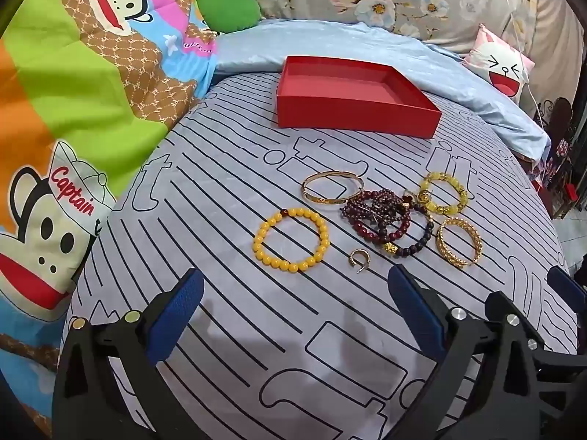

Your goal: Organize jewelry

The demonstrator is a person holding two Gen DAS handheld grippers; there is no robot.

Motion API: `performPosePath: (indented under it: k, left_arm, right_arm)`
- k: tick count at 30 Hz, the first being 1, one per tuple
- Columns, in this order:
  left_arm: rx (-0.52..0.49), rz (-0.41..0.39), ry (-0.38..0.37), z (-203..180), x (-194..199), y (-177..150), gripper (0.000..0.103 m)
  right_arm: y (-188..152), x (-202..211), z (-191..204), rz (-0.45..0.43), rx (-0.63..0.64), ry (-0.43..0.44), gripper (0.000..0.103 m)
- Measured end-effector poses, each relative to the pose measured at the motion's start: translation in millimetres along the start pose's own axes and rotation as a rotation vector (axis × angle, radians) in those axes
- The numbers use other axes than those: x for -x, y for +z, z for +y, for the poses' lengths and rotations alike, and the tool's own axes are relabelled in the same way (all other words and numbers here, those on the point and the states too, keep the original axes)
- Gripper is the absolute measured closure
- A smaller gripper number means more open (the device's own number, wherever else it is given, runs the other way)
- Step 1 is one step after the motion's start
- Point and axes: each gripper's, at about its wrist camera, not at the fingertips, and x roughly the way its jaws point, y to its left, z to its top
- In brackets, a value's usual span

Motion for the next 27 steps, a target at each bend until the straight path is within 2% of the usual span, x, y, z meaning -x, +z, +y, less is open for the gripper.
performPosePath:
  k: [11,27]
  left_arm:
    - [-0.008,-0.008,0.006,3.1,1.9,-7.0,0.007]
    - [-0.032,-0.012,0.051,-4.5,4.0,-0.2,0.007]
  right_arm:
    - [-2.2,-0.2,1.0,0.001,-0.018,0.012,0.007]
    - [-3.0,-1.7,-3.0,0.003,-0.026,0.015,0.007]
